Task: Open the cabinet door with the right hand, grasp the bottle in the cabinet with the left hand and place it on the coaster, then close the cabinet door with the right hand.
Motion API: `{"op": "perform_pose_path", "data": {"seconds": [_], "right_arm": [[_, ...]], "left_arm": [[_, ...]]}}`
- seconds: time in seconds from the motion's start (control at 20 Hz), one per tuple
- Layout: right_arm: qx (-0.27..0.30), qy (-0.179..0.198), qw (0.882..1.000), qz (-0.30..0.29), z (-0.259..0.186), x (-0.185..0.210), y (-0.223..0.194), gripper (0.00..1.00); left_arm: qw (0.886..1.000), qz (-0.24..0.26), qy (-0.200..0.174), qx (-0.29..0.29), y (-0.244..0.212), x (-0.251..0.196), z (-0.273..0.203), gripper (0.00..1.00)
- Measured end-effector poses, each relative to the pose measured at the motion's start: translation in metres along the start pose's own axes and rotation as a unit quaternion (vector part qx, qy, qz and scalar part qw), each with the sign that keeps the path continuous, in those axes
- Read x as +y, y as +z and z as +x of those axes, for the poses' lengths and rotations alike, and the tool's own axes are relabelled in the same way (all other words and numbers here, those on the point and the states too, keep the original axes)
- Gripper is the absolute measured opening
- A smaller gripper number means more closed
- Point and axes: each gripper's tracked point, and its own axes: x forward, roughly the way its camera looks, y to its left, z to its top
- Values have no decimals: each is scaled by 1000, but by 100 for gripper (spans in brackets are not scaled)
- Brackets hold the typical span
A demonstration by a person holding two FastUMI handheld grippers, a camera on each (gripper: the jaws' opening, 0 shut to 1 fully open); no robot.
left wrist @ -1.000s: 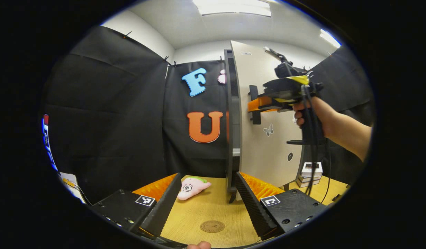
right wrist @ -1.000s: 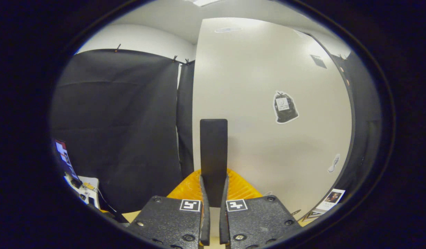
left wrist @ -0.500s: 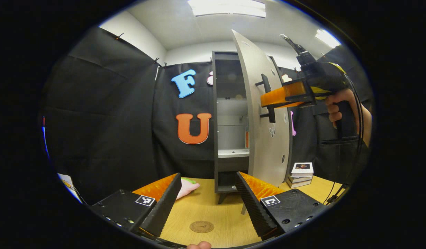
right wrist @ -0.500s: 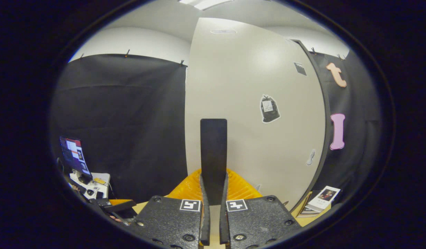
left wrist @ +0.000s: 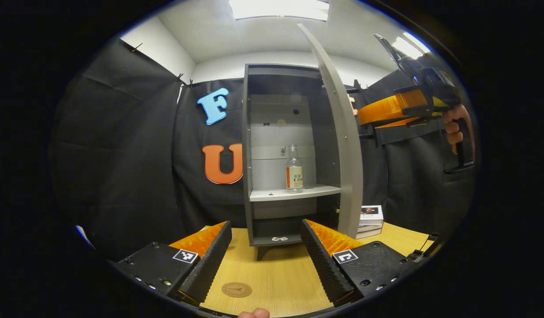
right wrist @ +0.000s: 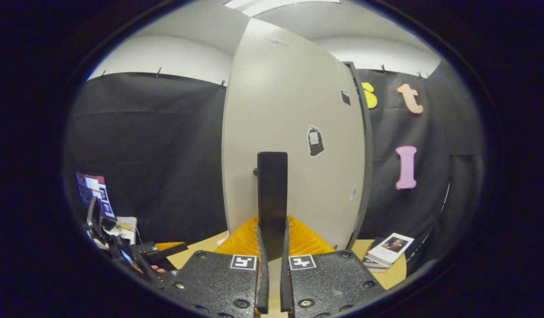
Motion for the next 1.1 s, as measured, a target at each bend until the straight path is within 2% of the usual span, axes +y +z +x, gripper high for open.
{"op": "perform_pose_path", "data": {"seconds": [0.5, 0.75, 1.0, 1.1], "right_arm": [[-15, -103, 995, 5, -9, -29, 0, 10], [-22, -154, 988, 8, -30, -69, 6, 4], [-25, -181, 983, 12, -36, -99, 2, 4], [-27, -172, 985, 19, -35, -99, 2, 4]], "left_arm": [[999, 3, -33, 4, -3, -52, -3, 95], [999, 4, -40, 8, -7, -66, -8, 95], [999, 4, -33, 9, -7, -68, -12, 95], [999, 1, -30, 11, -7, -69, -14, 95]]}}
